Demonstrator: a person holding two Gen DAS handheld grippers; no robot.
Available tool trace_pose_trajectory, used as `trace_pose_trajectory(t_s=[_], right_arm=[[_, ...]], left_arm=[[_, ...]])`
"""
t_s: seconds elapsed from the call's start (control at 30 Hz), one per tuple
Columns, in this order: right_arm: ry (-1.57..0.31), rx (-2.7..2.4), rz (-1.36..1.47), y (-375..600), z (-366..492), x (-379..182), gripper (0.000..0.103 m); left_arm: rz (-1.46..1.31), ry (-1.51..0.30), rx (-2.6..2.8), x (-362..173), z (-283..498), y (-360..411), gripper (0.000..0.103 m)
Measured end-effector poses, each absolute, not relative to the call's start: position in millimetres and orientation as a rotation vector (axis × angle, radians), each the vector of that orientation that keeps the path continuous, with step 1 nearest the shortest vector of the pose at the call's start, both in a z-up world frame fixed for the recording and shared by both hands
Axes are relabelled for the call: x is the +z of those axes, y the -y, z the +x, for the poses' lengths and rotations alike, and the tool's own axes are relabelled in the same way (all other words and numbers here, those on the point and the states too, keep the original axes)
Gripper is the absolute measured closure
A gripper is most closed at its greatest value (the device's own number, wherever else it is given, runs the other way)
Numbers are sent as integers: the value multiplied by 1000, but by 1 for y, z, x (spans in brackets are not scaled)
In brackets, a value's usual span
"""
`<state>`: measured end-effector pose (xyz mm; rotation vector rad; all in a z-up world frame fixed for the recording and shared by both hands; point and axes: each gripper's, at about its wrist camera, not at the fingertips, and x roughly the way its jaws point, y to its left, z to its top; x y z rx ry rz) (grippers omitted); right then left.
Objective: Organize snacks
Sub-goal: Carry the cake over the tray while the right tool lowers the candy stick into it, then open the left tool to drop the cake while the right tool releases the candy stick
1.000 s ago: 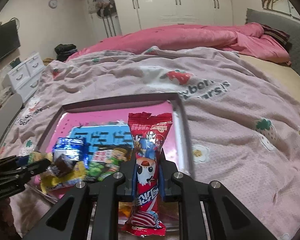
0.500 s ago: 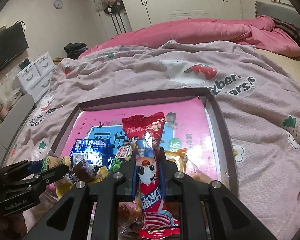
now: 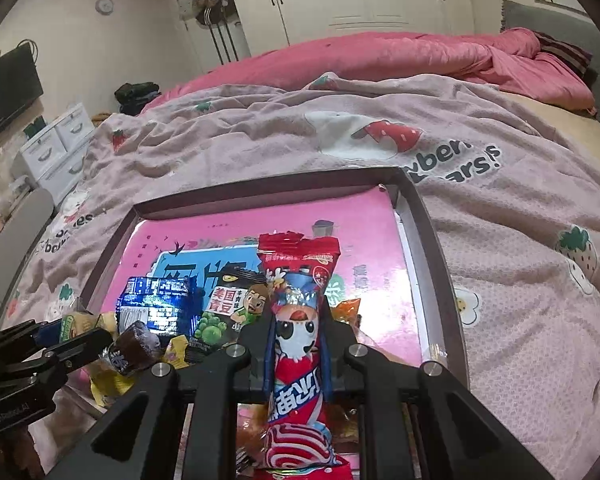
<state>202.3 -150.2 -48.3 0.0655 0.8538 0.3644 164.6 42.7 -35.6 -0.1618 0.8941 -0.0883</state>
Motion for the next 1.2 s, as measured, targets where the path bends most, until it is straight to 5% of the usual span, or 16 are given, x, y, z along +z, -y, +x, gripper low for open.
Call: trace_pose_trajectory(t_s=[0.57,0.73,1.2], right_arm=[[-833,415,70,163,185,-41,82],[-821,401,21,165,173,-33,67],[-867,409,-34,169,139,-35,73]], left_arm=[[-160,-894,-96,-35,168,-42,60],[-161,-894,-97,-35,168,-43,60],[-155,-889,-91,-34,163,-42,60]])
